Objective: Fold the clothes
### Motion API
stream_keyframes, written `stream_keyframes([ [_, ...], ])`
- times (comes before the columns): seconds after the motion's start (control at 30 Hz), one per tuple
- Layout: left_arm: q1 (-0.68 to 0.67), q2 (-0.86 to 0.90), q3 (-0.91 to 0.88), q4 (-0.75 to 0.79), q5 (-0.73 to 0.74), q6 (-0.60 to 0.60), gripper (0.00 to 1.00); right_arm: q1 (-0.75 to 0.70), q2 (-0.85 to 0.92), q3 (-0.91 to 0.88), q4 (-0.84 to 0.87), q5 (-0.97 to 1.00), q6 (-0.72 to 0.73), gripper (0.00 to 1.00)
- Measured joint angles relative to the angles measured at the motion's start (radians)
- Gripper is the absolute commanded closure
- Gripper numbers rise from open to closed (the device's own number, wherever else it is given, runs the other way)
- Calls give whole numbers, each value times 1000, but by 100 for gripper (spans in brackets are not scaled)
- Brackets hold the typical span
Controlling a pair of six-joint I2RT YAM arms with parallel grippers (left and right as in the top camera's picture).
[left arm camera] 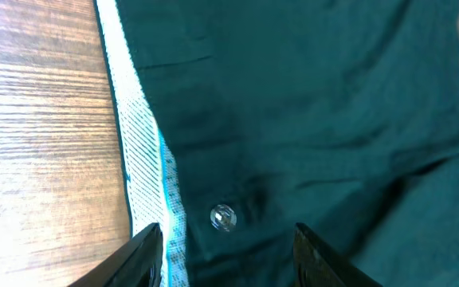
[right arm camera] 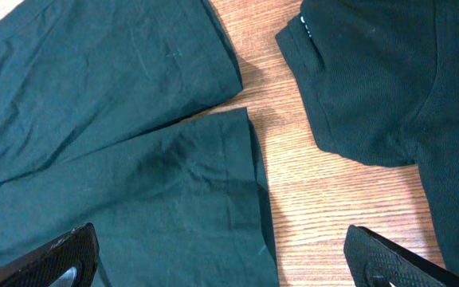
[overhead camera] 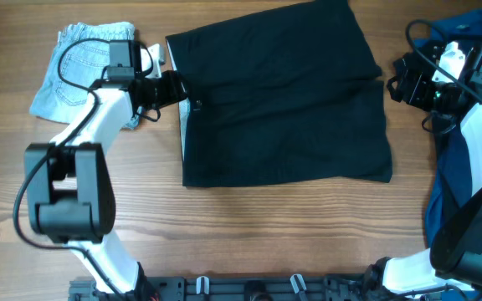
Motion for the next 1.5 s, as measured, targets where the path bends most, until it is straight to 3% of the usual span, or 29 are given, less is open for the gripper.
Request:
stream_keyframes([
  [0.4,-39,113,0,182,-5,-25,48,0,0,0,0,0,0,1],
  [0.83,-70,149,0,203,-124,-64,53,0,0,0,0,0,0,1],
  [0.9,-70,156,6,209,-133,-74,63,0,0,0,0,0,0,0],
  [0.93,-70,158,6,212,-137,-90,75,0,0,0,0,0,0,1],
  [0.97,-69,163,6,228,-130,-104,80,0,0,0,0,0,0,0],
  [1.1,-70,174,6,249,-60,-137,83,0,0,0,0,0,0,0],
  [1.17,-70,174,6,249,-43,-148,96,0,0,0,0,0,0,1],
  [1.5,33,13,46,174,-37,-159,93,0,0,0,0,-1,0,0],
])
